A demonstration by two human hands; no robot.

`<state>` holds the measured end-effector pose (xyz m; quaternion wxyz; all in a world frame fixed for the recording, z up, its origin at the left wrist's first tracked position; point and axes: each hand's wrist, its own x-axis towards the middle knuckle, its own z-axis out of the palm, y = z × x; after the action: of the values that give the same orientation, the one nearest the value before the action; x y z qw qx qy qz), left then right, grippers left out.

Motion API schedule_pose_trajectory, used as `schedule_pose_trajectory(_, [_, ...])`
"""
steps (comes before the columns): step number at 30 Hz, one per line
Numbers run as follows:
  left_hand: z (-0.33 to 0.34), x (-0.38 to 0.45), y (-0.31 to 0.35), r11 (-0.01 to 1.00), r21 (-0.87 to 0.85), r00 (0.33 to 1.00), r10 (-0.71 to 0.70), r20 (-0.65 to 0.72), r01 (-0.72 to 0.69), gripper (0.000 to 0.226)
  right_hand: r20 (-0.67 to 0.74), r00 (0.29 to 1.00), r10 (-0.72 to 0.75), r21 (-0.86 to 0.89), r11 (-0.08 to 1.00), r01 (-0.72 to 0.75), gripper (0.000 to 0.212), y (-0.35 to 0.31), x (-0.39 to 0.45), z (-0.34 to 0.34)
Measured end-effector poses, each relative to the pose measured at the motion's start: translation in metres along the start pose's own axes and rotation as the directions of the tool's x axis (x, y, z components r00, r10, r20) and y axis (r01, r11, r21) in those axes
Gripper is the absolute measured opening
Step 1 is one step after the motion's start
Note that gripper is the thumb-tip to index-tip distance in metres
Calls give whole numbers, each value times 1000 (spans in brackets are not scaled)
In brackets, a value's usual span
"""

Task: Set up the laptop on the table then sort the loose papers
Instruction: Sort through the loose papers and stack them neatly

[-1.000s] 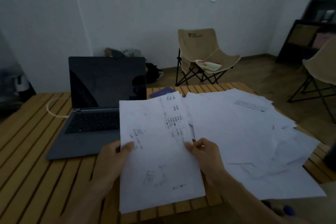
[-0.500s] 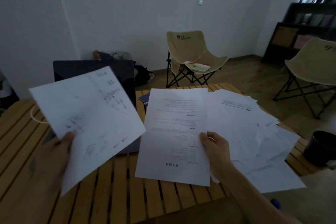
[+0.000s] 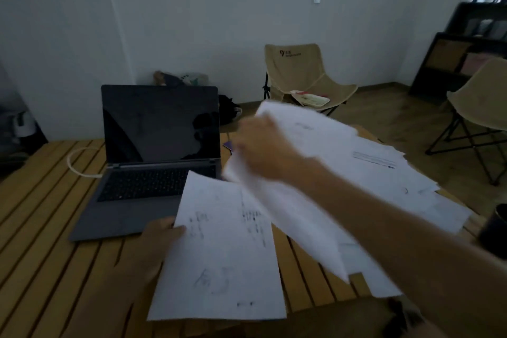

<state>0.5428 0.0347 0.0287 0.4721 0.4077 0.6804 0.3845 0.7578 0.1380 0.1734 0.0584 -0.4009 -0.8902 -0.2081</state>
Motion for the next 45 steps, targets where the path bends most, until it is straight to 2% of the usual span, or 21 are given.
schedule_pose_trajectory(2, [1,4,-5,998,-62,1000,21,0,-21,19,140,982,-127,-7,992,129,34,-58,6,49])
schedule_pose_trajectory(3, [0,5,-6,994,-111,1000,20,-17,-22,22,151,973,-172,73,984,163,36,-80,2,72])
schedule_pose_trajectory(6, [1,13,-11,955,-295,995,-47,-92,18,33,114,978,-174,483,870,98,36,-122,-17,115])
schedule_pose_trajectory(9, [-4,16,-10,841,-518,982,-189,-8,158,62,134,991,-16,796,598,-98,51,-138,-32,121])
schedule_pose_trajectory(10, [-6,16,-10,823,-534,976,-217,20,194,66,150,985,89,854,490,-175,50,-137,-35,116])
schedule_pose_trajectory(12, [-4,13,-6,873,-447,980,-195,43,194,59,177,938,297,909,315,-271,43,-122,-41,106])
schedule_pose_trajectory(13, [0,8,-2,922,-357,988,-149,36,152,49,160,916,368,907,312,-284,41,-109,-44,103])
schedule_pose_trajectory(15, [10,2,2,992,-114,998,-49,-31,46,32,122,880,459,850,410,-332,37,-75,-56,98])
schedule_pose_trajectory(17, [17,-2,2,999,34,992,2,-126,2,28,172,819,548,722,496,-483,34,-35,-74,103])
schedule_pose_trajectory(18, [19,-4,1,999,43,989,10,-144,-4,26,252,769,587,601,528,-600,42,-17,-85,107])
schedule_pose_trajectory(20, [21,-8,2,998,64,984,31,-176,-21,17,467,629,622,283,568,-773,80,8,-110,116])
schedule_pose_trajectory(22, [21,-9,1,991,133,975,58,-213,-30,16,566,526,635,135,559,-818,102,15,-131,124])
schedule_pose_trajectory(23, [21,-9,1,986,163,972,63,-227,-26,20,564,518,643,112,562,-819,101,15,-138,130])
schedule_pose_trajectory(27, [20,-7,1,974,227,968,43,-249,15,27,443,603,663,71,645,-761,58,7,-142,135])
schedule_pose_trajectory(29, [16,-5,-1,952,305,965,47,-258,35,32,416,668,618,129,687,-716,31,4,-139,127])
schedule_pose_trajectory(33, [11,-8,2,907,420,916,168,-365,1,37,388,714,583,223,693,-686,15,2,-147,114])
schedule_pose_trajectory(35, [12,-8,2,786,616,845,363,-394,-50,58,309,741,596,287,684,-671,20,10,-153,103])
schedule_pose_trajectory(37, [18,-7,4,606,772,784,568,-251,-192,70,217,797,564,421,683,-597,23,20,-160,89])
schedule_pose_trajectory(41, [52,-8,17,327,814,653,753,83,-480,102,-25,919,394,564,765,-312,17,16,-175,71])
schedule_pose_trajectory(43, [66,-9,21,217,828,583,797,155,-517,102,-65,952,301,589,781,-207,16,6,-183,74])
schedule_pose_trajectory(45, [69,-8,24,159,843,477,869,127,-513,78,-71,965,250,606,780,-157,15,2,-188,78])
